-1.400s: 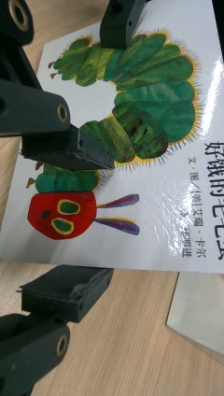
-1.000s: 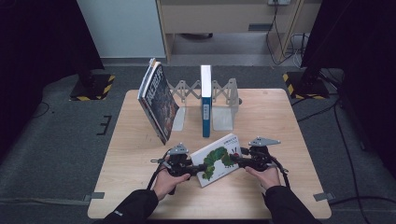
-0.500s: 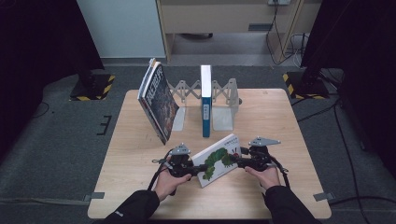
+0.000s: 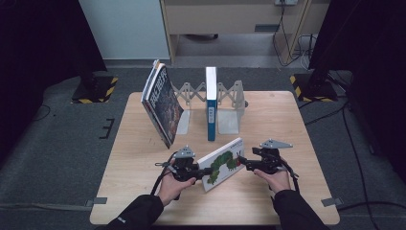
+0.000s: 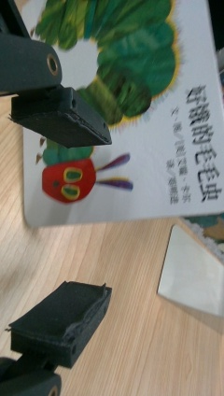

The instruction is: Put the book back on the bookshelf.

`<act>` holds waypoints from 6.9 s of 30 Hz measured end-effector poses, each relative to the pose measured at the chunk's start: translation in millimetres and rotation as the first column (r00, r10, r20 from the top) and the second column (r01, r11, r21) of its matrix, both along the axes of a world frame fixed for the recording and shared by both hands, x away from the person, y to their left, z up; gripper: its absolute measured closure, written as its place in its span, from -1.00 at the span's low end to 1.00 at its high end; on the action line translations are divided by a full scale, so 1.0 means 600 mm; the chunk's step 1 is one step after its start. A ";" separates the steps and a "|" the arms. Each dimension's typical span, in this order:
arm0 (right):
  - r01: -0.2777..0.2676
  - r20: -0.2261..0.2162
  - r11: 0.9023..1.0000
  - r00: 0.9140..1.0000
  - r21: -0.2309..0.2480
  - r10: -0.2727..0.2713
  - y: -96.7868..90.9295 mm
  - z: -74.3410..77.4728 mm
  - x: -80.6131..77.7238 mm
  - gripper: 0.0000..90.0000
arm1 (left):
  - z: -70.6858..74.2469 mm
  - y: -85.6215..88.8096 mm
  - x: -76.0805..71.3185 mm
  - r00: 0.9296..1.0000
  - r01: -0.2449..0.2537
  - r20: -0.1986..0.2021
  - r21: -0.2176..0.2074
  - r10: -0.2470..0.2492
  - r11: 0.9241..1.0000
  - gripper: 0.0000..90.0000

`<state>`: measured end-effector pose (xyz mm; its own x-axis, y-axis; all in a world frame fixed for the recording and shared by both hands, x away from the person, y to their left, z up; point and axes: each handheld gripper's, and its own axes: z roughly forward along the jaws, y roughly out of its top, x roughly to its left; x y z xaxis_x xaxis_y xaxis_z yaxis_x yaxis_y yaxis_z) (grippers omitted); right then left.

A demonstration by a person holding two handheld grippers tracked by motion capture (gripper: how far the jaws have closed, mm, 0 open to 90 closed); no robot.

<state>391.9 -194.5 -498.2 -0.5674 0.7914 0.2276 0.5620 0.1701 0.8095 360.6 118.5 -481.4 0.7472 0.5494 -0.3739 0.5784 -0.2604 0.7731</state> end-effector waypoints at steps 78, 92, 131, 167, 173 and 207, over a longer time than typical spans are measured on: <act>0.153 -0.079 0.934 0.979 -0.322 -0.187 -0.070 -0.058 0.012 -0.85 | 0.102 -0.077 0.089 0.894 -0.368 0.238 -0.092 0.379 0.925 0.65; 0.158 -0.073 0.936 0.979 -0.315 -0.190 -0.069 -0.061 0.010 -0.90 | 0.089 -0.103 0.109 0.869 -0.411 0.258 -0.099 0.422 0.906 0.65; 0.157 -0.067 0.938 0.980 -0.309 -0.186 -0.069 -0.062 0.010 -0.91 | 0.027 -0.143 0.121 0.818 -0.469 0.342 -0.069 0.463 0.880 0.64; 0.163 -0.060 0.938 0.980 -0.307 -0.189 -0.068 -0.064 0.009 -0.93 | -0.031 -0.126 0.076 0.846 -0.466 0.292 0.002 0.446 0.885 0.64; 0.161 -0.059 0.938 0.980 -0.307 -0.188 -0.068 -0.064 0.009 -0.93 | -0.033 -0.137 0.092 0.840 -0.481 0.286 -0.005 0.462 0.877 0.63; 0.165 -0.054 0.938 0.980 -0.305 -0.190 -0.068 -0.065 0.009 -0.94 | -0.015 -0.139 0.081 0.861 -0.415 0.318 -0.013 0.397 0.910 0.58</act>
